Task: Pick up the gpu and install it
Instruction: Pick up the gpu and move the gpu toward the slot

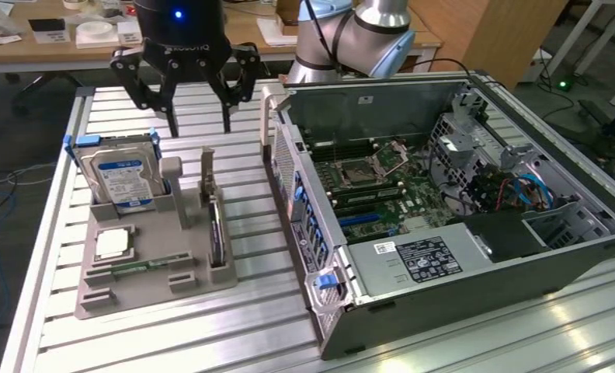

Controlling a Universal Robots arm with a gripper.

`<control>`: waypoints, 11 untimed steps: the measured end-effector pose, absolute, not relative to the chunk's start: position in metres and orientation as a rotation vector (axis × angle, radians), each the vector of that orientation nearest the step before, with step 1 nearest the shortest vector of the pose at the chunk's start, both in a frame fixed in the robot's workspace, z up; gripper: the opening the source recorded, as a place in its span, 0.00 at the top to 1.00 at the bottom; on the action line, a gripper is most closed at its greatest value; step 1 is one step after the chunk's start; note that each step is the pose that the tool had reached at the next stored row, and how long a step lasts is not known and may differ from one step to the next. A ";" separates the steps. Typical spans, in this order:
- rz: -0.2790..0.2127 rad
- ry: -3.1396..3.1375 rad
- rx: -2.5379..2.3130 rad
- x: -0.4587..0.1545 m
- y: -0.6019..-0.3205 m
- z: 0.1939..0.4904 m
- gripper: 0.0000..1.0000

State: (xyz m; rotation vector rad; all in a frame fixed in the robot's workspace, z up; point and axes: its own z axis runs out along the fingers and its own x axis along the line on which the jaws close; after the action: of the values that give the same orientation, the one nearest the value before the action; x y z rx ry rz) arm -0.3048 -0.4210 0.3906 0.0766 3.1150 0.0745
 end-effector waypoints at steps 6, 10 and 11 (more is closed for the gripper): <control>0.075 3.115 0.083 -0.305 -0.421 0.381 0.35; 0.074 3.115 0.083 -0.306 -0.421 0.380 0.35; 0.075 3.115 0.083 -0.306 -0.421 0.379 0.35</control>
State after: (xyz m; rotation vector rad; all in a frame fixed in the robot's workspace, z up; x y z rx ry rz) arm -0.3056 -0.4207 0.3795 0.0833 3.1147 0.0746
